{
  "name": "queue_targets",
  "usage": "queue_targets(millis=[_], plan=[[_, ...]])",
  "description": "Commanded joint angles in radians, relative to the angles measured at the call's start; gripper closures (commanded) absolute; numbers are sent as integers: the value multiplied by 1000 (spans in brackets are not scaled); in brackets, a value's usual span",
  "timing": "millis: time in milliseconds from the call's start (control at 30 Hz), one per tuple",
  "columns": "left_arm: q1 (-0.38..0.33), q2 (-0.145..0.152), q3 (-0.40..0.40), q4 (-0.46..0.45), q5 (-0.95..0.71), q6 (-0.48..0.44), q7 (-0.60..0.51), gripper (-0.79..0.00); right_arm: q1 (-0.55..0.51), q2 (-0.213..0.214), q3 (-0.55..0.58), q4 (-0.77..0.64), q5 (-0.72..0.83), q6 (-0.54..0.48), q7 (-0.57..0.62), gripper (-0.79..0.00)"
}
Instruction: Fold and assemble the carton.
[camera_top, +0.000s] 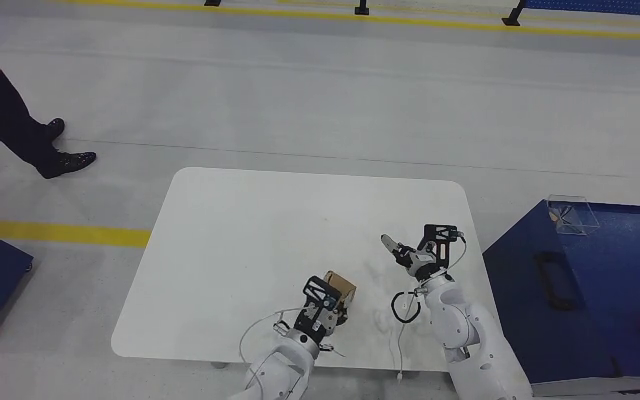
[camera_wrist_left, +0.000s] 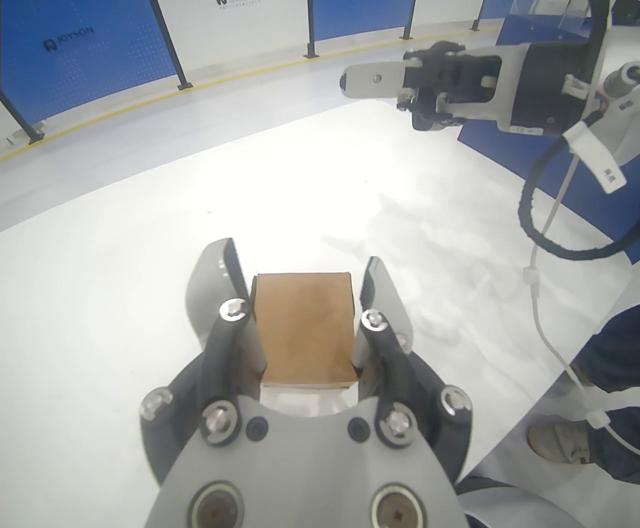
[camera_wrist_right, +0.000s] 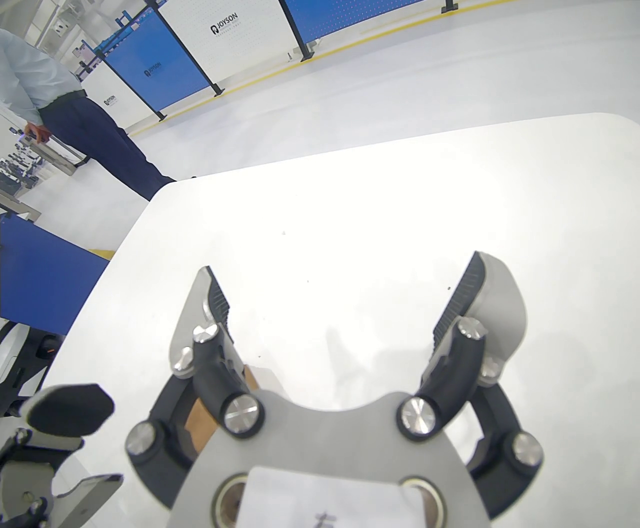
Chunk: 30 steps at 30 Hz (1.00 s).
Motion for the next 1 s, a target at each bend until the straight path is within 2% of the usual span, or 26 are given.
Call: queue_targets(millis=[0, 233, 333, 500, 667, 833, 967], plan=[[-11, -6, 6, 17, -12, 3, -11, 0, 0, 0, 0, 0, 0, 0, 0, -785], [-39, -26, 24, 80, -54, -5, -76, 0, 0, 0, 0, 0, 0, 0, 0, -785], [-53, -34, 24, 98, -55, 22, -96, 0, 0, 0, 0, 0, 0, 0, 0, -785], [-36, -41, 10, 74, -89, 24, -8, 0, 0, 0, 0, 0, 0, 0, 0, -785], [-49, -48, 19, 115, -66, 29, -62, 0, 0, 0, 0, 0, 0, 0, 0, -785], [-37, -56, 8, 94, -105, 36, 13, 0, 0, 0, 0, 0, 0, 0, 0, -785], [-45, -60, 14, 133, -74, 44, -37, 0, 0, 0, 0, 0, 0, 0, 0, -785]])
